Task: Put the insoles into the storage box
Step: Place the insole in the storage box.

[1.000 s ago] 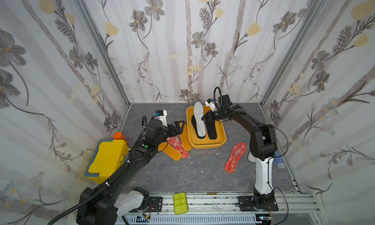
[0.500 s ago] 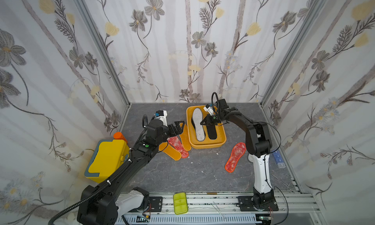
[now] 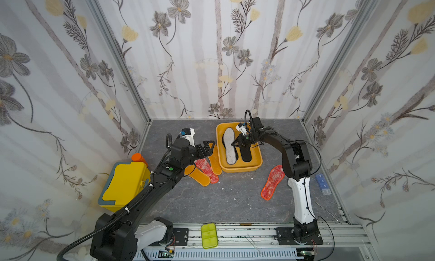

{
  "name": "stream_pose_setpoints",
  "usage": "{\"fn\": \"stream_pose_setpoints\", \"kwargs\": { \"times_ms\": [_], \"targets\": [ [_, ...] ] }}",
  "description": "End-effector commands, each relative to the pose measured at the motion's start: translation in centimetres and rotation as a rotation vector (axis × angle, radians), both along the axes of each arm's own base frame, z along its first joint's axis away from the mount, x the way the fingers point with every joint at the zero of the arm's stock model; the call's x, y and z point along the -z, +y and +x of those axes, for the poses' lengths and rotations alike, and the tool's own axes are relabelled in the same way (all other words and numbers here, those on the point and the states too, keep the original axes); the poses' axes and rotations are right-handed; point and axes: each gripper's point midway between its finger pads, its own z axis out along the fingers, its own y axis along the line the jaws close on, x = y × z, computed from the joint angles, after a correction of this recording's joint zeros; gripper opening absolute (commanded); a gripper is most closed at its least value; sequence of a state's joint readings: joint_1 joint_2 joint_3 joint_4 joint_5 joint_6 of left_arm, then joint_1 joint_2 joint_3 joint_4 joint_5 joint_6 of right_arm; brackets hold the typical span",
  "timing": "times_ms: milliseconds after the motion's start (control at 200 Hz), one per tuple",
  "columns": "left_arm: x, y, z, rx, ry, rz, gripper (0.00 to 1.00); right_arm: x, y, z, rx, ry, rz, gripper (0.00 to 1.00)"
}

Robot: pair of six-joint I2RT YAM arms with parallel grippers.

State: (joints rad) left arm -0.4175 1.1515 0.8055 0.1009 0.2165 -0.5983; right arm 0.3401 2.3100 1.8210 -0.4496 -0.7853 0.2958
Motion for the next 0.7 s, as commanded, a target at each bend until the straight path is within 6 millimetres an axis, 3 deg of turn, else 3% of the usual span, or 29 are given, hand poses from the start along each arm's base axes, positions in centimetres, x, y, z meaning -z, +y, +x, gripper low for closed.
{"fn": "stream_pose_setpoints", "kwargs": {
  "times_ms": [0,440,694],
  "targets": [
    [-0.3,-0.2,0.1,0.008,-0.016,-0.008,1.0,0.3,0.1,0.6,0.012,-0.008,0.006,0.0],
    [-0.1,-0.5,0.4,0.018,-0.004,-0.015,1.0,1.3,-0.4,1.5,0.054,-0.023,-0.041,0.0],
    [0.0,-0.5,0.3,0.019,-0.001,-0.017,1.0,-1.8,0.7,1.3,0.014,-0.062,0.049,0.0]
  ]
}}
